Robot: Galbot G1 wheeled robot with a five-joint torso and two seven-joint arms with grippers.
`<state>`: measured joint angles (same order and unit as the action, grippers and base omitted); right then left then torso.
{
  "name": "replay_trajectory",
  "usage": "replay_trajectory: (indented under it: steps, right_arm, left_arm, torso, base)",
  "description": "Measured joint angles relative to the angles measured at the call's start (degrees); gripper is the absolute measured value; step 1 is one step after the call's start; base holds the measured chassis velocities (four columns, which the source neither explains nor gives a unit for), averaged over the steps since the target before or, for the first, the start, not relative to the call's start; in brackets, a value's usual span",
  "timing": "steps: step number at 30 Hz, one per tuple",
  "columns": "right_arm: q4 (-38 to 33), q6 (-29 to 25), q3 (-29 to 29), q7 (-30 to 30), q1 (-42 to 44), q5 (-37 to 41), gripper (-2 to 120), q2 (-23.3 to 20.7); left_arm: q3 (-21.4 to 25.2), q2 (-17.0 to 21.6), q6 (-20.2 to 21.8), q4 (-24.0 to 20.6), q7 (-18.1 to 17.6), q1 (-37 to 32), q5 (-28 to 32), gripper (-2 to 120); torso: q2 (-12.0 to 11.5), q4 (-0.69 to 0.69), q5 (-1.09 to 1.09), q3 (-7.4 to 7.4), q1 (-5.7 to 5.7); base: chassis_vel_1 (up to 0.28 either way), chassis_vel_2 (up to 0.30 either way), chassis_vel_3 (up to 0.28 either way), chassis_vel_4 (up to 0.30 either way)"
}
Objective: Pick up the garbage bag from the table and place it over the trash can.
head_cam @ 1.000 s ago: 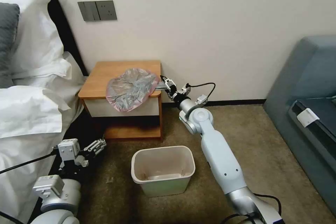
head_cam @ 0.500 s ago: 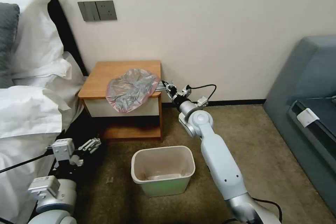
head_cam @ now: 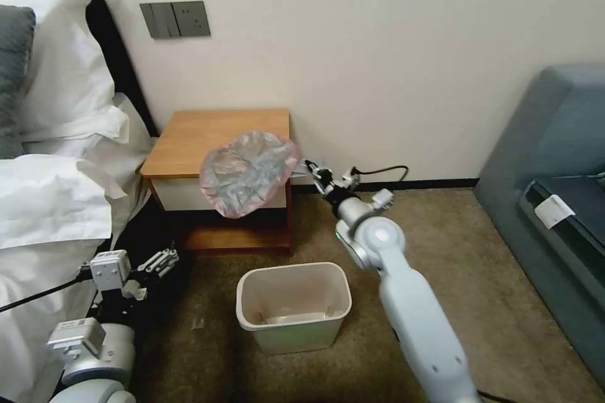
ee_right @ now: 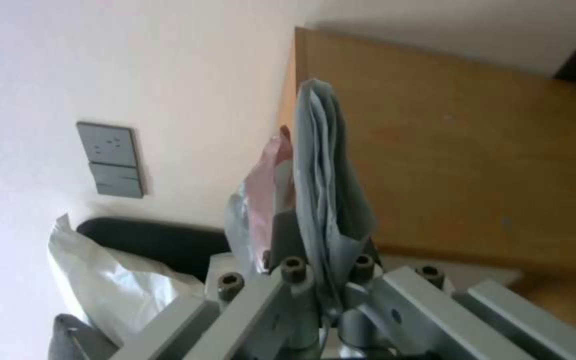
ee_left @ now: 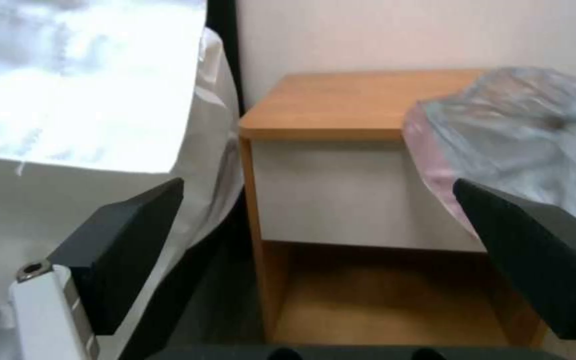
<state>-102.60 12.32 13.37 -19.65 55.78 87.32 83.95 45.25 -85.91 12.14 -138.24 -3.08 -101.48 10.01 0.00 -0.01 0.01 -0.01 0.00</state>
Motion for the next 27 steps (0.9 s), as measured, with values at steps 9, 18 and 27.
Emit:
replay_trajectory:
  steps: [9,18,27]
  right_arm:
    - [-12.12,-2.11,-2.27,-4.97,12.37,-2.73,0,-1.40]
    - [-13.71,-5.15,-8.47,-5.82,22.46,-14.10,0,-1.82]
    - [-13.98,-5.93,-11.09,-6.55,24.96,-17.99,0,-3.11]
  left_arm:
    - [-0.42,0.78,-0.11,0.97,0.23,0.46,0.08,100]
    - [-0.49,1.10,-1.05,2.44,0.77,0.86,0.22,100]
    - [-0.05,0.85,-2.63,3.35,1.14,0.39,0.21,100]
  torso:
    - [0.00,0.00,-0.01,0.00,0.00]
    - [0.00,0.01,-0.01,0.00,0.00]
    - [0.00,0.01,-0.01,0.00,0.00]
  base:
    - [0.000,0.000,0.000,0.000]
    - [0.000,0.000,0.000,0.000]
    - [0.000,0.000,0.000,0.000]
